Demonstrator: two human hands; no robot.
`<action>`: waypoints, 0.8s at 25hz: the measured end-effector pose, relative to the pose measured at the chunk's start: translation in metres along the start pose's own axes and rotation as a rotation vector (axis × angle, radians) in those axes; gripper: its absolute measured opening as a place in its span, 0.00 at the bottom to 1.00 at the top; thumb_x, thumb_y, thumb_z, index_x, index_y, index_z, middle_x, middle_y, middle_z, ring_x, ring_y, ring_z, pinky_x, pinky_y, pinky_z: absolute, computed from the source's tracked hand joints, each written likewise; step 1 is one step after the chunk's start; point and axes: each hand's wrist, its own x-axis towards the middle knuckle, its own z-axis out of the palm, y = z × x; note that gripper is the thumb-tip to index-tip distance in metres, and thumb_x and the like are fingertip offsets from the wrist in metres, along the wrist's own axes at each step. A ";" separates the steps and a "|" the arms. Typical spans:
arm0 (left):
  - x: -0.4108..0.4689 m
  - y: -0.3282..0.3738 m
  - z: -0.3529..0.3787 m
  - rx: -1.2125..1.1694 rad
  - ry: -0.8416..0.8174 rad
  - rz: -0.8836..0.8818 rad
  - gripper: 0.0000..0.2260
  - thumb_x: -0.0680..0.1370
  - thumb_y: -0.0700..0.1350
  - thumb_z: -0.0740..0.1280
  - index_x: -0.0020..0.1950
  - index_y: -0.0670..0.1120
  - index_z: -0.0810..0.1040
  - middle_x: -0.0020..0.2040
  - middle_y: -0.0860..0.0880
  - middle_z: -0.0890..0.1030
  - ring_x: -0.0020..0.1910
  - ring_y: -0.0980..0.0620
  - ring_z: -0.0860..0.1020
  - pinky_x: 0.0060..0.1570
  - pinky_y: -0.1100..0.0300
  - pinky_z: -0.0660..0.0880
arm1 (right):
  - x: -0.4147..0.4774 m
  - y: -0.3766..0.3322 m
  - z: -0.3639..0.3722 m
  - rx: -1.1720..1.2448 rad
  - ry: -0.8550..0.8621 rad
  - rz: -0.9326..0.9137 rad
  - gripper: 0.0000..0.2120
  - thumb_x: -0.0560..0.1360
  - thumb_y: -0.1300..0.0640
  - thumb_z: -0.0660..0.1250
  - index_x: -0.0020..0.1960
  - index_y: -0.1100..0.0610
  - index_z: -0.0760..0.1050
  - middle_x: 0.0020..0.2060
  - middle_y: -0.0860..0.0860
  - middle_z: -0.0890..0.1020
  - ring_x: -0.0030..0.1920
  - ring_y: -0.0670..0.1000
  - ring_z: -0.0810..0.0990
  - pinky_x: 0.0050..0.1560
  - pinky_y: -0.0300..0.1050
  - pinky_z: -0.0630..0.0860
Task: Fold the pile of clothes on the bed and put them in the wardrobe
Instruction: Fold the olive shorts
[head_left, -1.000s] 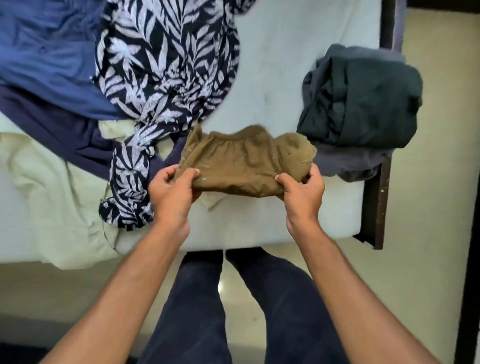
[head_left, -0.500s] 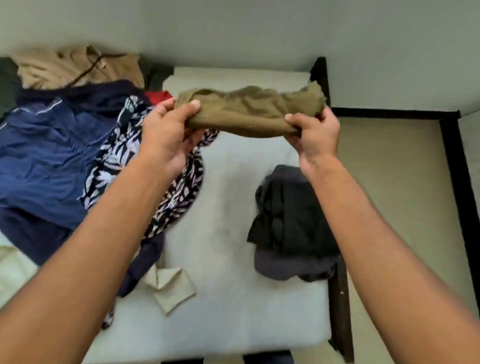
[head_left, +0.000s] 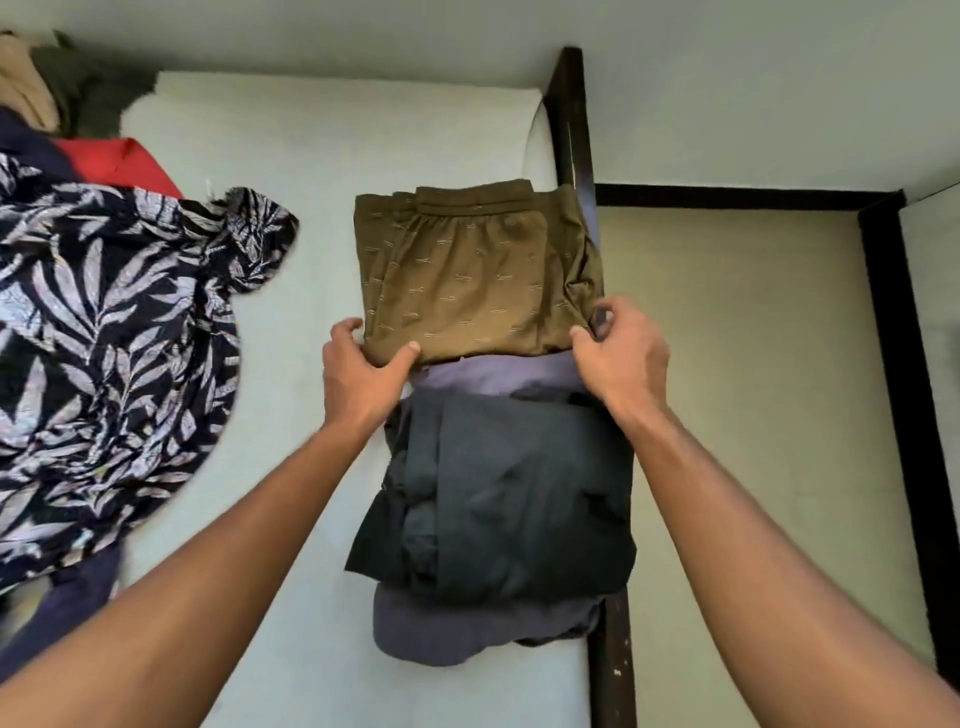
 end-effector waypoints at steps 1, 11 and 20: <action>-0.002 0.001 -0.003 0.140 0.036 0.155 0.32 0.74 0.56 0.73 0.74 0.50 0.65 0.67 0.45 0.72 0.65 0.44 0.72 0.66 0.47 0.71 | -0.002 -0.005 -0.003 -0.001 0.045 -0.177 0.20 0.76 0.51 0.71 0.67 0.54 0.77 0.57 0.54 0.81 0.59 0.57 0.79 0.60 0.48 0.74; 0.072 0.005 0.024 0.947 -0.264 0.771 0.35 0.77 0.67 0.41 0.83 0.55 0.45 0.83 0.45 0.44 0.81 0.43 0.43 0.78 0.42 0.46 | 0.054 -0.042 0.087 -0.479 -0.357 -0.559 0.34 0.82 0.33 0.50 0.83 0.41 0.43 0.83 0.48 0.40 0.82 0.56 0.38 0.80 0.64 0.41; 0.047 0.014 -0.059 0.453 -0.434 0.629 0.15 0.80 0.48 0.67 0.66 0.45 0.80 0.65 0.44 0.79 0.65 0.44 0.76 0.64 0.56 0.69 | 0.007 -0.091 0.036 -0.154 -0.431 -0.295 0.22 0.78 0.46 0.69 0.71 0.49 0.76 0.70 0.52 0.78 0.70 0.55 0.75 0.70 0.50 0.71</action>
